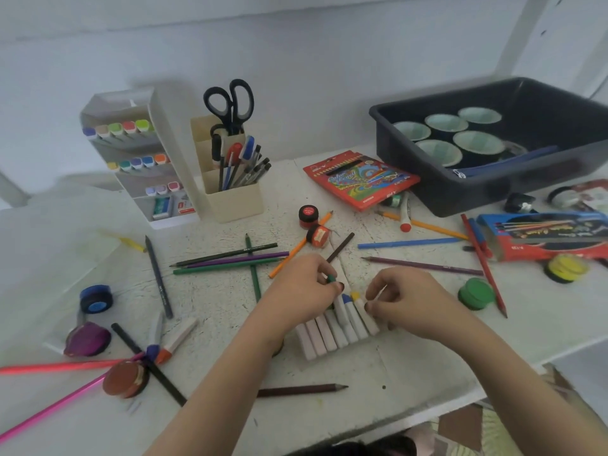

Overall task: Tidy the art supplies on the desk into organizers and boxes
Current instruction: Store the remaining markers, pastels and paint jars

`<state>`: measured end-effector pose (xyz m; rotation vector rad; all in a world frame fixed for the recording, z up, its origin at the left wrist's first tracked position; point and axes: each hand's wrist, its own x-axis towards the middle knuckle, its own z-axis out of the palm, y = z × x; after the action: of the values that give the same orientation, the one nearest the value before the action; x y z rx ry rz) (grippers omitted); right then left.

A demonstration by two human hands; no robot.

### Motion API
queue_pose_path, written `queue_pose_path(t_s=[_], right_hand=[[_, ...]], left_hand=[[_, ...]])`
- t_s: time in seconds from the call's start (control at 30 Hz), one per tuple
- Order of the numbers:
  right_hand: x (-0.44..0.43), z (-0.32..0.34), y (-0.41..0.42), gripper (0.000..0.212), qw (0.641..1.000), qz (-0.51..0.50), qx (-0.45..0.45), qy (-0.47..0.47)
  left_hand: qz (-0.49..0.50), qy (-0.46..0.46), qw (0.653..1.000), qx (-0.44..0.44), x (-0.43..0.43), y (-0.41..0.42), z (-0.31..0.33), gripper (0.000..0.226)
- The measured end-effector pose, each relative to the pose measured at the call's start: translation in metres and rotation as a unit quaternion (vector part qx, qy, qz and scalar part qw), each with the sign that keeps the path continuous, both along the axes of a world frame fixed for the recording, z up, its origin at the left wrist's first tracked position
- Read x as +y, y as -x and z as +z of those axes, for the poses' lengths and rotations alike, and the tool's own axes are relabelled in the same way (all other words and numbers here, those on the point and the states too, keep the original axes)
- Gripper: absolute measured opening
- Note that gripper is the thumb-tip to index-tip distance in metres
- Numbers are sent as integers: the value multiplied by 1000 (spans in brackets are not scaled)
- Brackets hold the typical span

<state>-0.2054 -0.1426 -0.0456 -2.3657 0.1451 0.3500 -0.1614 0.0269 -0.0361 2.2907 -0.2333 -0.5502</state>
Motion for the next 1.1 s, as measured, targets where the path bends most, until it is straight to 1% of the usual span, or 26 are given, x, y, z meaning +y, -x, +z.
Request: queue_pose_path(t_s=[0.17, 0.27, 0.47, 0.67, 0.77, 0.87, 1.1], right_hand=[[1, -2, 0, 8, 1000, 3, 2, 12], [2, -4, -1, 11, 1000, 1, 4, 11], [4, -6, 3, 18, 999, 19, -14, 44], [3, -5, 1, 10, 998, 41, 2, 57], [0, -5, 0, 10, 998, 40, 6, 43], [-2, -5, 0, 16, 999, 42, 1, 32], [0, -4, -1, 15, 999, 22, 17, 22]], left_hand=[[23, 11, 999, 20, 2, 0, -3, 14], [30, 24, 999, 29, 3, 1, -4, 12], [31, 30, 998, 39, 4, 1, -4, 10], [27, 29, 998, 48, 5, 0, -2, 11], [28, 33, 997, 57, 5, 0, 0, 11], [27, 36, 997, 64, 4, 0, 2, 9], [29, 43, 996, 76, 5, 0, 2, 6]])
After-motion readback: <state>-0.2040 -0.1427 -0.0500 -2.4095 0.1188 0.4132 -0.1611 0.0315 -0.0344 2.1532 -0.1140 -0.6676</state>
